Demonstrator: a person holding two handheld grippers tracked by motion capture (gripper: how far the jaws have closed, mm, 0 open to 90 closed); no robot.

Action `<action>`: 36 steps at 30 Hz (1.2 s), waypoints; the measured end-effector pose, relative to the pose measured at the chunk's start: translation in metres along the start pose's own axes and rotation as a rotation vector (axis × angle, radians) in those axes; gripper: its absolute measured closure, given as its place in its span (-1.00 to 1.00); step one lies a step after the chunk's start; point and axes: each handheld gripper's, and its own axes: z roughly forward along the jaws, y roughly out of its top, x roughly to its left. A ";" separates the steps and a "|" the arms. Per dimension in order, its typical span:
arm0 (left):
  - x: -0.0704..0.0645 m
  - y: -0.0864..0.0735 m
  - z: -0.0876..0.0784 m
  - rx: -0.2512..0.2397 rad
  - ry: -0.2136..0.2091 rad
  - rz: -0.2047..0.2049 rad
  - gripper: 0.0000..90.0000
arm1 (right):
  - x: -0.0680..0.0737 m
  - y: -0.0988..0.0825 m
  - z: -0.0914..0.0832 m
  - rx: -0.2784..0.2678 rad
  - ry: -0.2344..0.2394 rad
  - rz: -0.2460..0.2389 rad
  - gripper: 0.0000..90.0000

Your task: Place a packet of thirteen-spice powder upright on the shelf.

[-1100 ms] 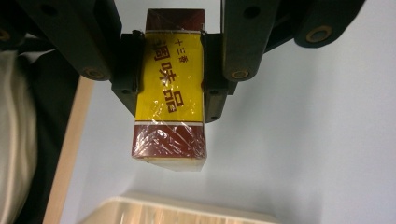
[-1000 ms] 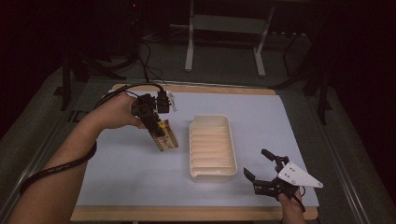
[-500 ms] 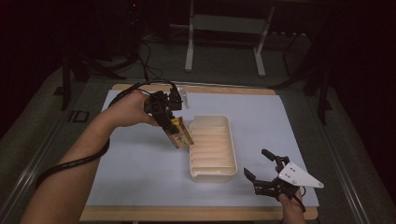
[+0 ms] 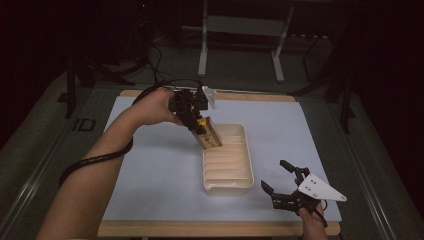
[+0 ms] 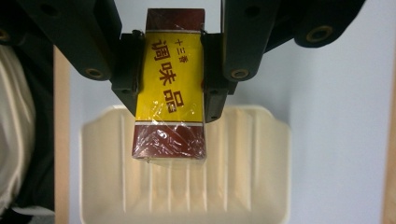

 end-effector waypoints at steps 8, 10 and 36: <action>0.017 0.009 0.003 -0.049 0.032 0.031 0.51 | -0.001 0.000 0.000 -0.002 0.005 0.000 -0.70; 0.019 0.011 0.005 -0.053 0.051 0.046 0.51 | -0.001 0.000 0.000 -0.005 0.005 -0.002 -0.70; 0.057 0.015 0.059 0.073 0.052 0.053 0.51 | -0.001 0.000 -0.001 -0.011 0.003 0.006 -0.70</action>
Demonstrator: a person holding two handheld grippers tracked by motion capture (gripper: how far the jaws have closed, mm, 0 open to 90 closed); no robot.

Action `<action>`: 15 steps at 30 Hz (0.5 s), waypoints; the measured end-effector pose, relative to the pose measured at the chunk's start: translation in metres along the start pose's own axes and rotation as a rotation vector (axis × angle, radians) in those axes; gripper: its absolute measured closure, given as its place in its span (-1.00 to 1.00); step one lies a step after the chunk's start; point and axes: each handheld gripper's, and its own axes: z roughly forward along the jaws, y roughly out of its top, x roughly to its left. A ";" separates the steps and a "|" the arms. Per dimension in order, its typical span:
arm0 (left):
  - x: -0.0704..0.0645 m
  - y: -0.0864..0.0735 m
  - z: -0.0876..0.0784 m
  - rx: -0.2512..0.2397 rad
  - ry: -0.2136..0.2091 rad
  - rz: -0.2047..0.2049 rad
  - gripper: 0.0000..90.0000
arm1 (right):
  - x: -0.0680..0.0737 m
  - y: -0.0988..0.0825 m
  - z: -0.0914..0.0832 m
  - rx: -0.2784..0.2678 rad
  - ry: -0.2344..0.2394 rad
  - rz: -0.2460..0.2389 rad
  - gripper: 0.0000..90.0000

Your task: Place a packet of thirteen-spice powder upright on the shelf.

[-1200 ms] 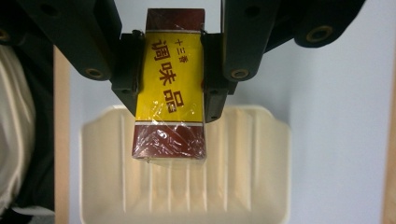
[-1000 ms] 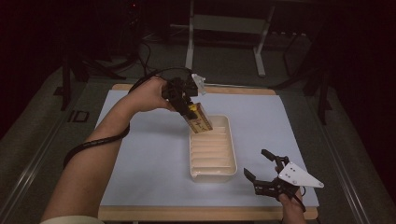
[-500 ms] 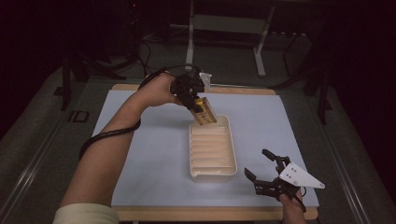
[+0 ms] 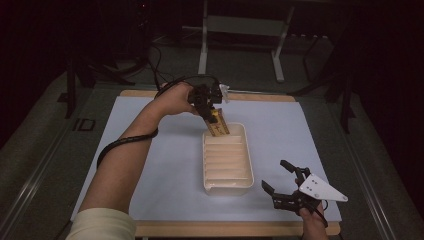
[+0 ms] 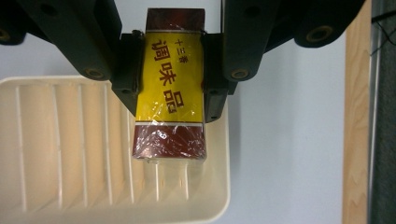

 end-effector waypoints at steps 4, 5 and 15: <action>0.003 0.000 0.007 0.001 -0.009 -0.005 0.51 | 0.000 0.000 0.000 -0.001 0.002 -0.001 -0.70; 0.004 0.000 0.007 -0.008 -0.008 -0.007 0.51 | 0.000 0.000 0.000 0.000 0.002 -0.001 -0.70; 0.007 0.005 0.026 0.039 -0.017 -0.027 0.51 | 0.000 0.000 0.000 0.001 0.005 -0.001 -0.70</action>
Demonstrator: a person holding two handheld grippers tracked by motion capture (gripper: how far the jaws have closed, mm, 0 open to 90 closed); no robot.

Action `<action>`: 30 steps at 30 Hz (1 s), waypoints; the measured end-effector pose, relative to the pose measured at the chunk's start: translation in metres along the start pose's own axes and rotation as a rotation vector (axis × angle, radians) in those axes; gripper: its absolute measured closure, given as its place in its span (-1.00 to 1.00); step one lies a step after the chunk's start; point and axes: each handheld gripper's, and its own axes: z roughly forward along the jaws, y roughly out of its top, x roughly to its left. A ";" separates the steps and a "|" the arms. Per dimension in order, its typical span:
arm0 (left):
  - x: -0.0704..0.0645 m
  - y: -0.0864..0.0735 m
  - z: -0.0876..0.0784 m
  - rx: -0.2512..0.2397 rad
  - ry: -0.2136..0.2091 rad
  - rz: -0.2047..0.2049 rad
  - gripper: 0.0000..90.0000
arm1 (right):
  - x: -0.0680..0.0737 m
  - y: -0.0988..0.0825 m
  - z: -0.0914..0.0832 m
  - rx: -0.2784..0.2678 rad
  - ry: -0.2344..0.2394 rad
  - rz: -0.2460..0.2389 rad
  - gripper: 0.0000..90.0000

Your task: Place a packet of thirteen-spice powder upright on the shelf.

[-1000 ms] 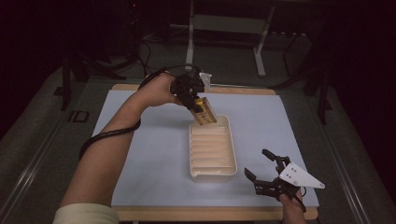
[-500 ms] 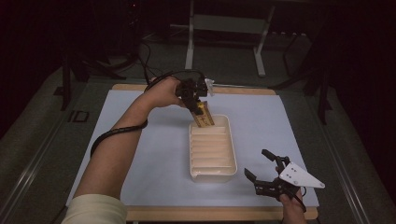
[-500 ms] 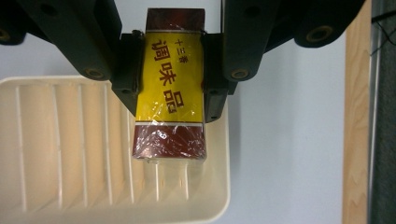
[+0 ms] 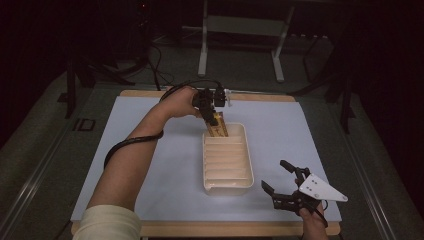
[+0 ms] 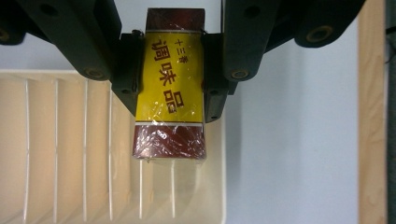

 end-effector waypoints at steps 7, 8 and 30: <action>0.001 0.005 0.019 0.013 -0.009 0.005 0.50 | -0.001 0.000 0.000 0.000 0.000 0.000 -0.70; 0.002 0.005 0.022 0.003 -0.016 0.003 0.50 | -0.001 0.000 0.000 0.000 0.003 0.001 -0.70; 0.003 0.000 0.074 -0.248 -0.031 -0.015 0.41 | -0.001 -0.001 0.001 0.001 0.013 -0.003 -0.70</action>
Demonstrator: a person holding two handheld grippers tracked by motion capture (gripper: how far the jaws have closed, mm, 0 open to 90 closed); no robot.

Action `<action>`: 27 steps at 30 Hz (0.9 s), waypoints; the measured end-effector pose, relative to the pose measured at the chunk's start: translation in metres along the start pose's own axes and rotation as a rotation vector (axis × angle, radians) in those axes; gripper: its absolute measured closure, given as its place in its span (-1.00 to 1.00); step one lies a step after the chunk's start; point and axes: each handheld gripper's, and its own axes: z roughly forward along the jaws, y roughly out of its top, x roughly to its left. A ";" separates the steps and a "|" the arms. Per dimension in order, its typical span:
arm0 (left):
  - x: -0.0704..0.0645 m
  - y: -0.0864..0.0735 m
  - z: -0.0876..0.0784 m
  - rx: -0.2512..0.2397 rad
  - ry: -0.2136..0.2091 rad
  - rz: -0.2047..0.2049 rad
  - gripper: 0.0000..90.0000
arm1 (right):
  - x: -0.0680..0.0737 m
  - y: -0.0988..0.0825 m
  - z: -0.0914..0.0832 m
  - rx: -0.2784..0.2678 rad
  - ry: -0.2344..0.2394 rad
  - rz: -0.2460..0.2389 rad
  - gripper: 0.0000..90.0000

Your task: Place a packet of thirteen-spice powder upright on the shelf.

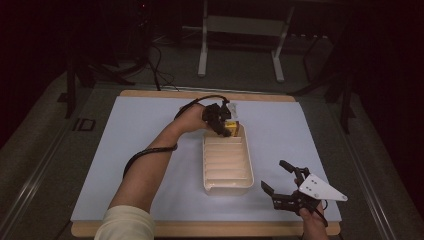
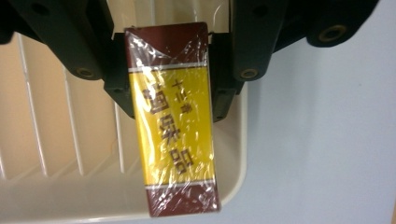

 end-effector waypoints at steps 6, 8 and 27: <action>0.001 -0.003 -0.011 -0.063 -0.005 -0.023 0.36 | 0.000 0.000 0.001 0.004 0.002 0.000 -0.70; 0.000 -0.005 -0.014 -0.076 -0.009 -0.024 0.35 | 0.000 0.000 0.001 0.004 0.001 -0.001 -0.70; -0.015 -0.019 -0.045 -0.126 0.023 -0.072 0.35 | 0.000 0.000 0.002 0.008 -0.001 0.000 -0.70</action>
